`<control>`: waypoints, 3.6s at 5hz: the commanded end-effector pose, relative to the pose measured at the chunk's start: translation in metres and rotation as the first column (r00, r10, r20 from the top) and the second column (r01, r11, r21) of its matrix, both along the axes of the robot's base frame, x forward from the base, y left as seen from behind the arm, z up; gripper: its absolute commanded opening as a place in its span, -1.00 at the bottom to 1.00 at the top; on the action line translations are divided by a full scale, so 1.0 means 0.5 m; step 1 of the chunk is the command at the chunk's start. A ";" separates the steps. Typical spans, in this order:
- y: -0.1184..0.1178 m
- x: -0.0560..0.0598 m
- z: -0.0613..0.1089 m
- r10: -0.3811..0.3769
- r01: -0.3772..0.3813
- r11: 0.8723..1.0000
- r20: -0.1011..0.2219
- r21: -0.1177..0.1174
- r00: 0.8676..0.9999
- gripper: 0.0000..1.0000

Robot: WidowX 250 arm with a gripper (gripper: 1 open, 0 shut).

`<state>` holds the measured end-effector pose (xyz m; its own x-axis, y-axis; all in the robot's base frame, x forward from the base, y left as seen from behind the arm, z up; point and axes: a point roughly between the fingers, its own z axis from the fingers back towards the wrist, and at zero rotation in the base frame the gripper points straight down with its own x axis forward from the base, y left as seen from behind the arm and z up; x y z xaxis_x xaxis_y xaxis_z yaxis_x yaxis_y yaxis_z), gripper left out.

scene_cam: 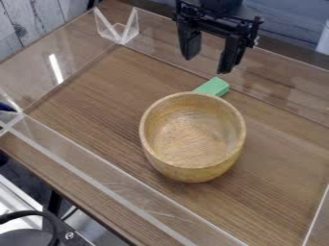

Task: Put the green block in the brown bowl

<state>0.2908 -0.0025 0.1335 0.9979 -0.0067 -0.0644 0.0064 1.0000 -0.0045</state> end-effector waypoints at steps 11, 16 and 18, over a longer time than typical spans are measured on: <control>-0.018 0.149 -0.152 -0.115 0.111 0.993 0.096 0.041 0.989 1.00; -0.019 0.118 -0.186 -0.095 0.095 0.995 0.038 -0.005 0.995 -1.00; -0.013 0.109 -0.221 -0.097 0.098 0.995 0.019 -0.018 0.995 -1.00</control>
